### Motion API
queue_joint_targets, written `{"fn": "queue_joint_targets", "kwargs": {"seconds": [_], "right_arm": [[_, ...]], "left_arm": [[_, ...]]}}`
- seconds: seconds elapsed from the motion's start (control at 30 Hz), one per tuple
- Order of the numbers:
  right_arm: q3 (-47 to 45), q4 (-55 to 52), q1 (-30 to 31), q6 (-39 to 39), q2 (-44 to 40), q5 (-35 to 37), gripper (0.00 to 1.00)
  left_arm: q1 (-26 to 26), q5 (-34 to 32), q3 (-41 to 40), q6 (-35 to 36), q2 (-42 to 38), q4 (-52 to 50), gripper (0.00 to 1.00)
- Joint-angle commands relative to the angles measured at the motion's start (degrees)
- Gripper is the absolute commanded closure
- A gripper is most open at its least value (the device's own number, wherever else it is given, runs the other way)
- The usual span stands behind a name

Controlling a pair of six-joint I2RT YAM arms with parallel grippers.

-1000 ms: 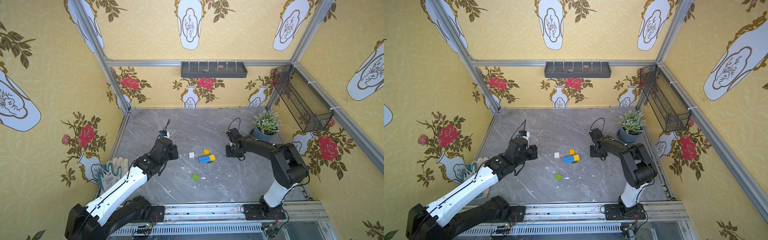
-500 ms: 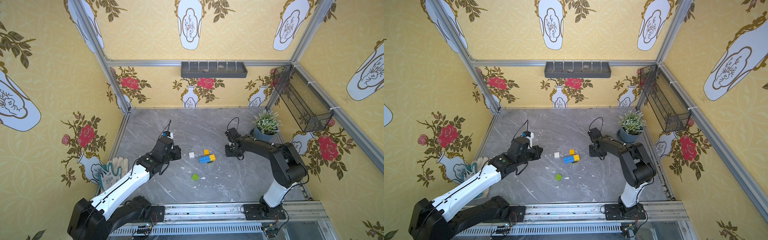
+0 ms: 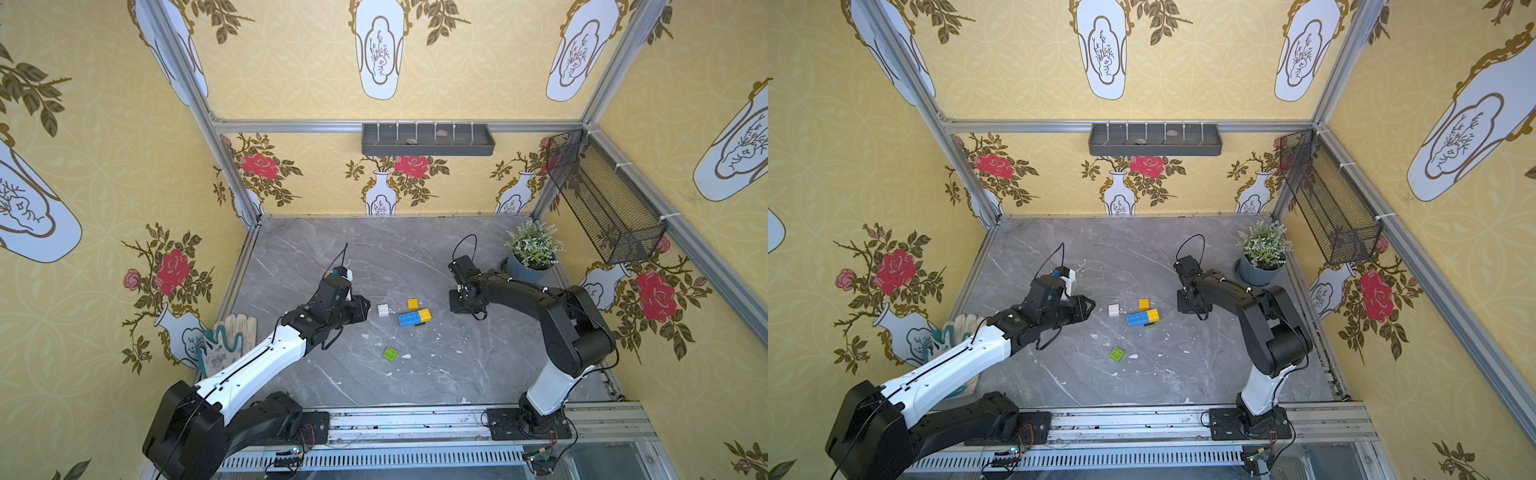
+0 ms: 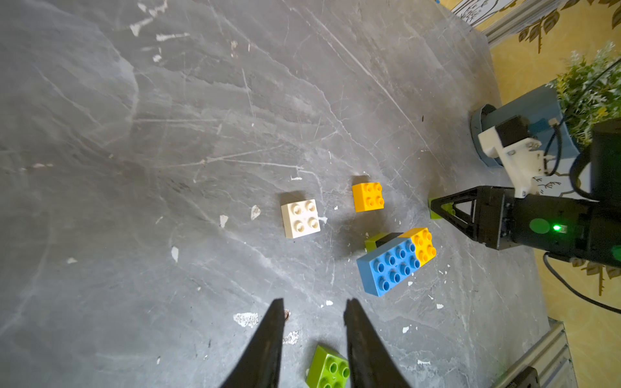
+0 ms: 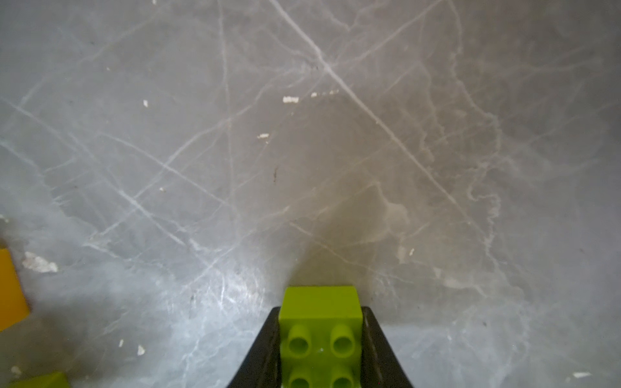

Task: Assemble the number 4 with lego
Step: Assemble the lego brick with the lego brick.

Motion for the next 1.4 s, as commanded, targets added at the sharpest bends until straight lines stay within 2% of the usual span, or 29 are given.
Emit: {"fn": "queue_joint_targets", "kwargs": {"seconds": [0.0, 0.23, 0.37, 0.57, 0.87, 1.37], "right_arm": [[0.8, -3.0, 1.4, 2.7, -3.3, 0.7, 0.78], [5.2, -8.8, 10.8, 6.2, -11.2, 2.6, 0.77], [8.6, -10.9, 16.6, 7.8, -10.1, 2.3, 0.77], [11.4, -11.8, 20.8, 9.0, -6.1, 1.3, 0.77], [13.5, -11.7, 22.7, 7.7, -2.6, 0.7, 0.78], [14.8, -10.6, 22.7, 4.4, 0.5, 2.2, 0.79]], "left_arm": [[0.0, 5.3, -0.8, -1.8, 2.8, 4.4, 0.54], [0.0, 11.3, -1.5, -6.9, 8.9, 11.1, 0.50], [0.0, 14.1, -2.2, -10.1, 12.6, 15.5, 0.50], [0.0, 16.6, -2.3, -13.1, 16.9, 20.6, 0.52], [0.0, 16.8, -2.2, -13.6, 18.5, 21.5, 0.53], [0.0, 17.2, -2.3, -13.2, 19.5, 21.9, 0.55]]}}
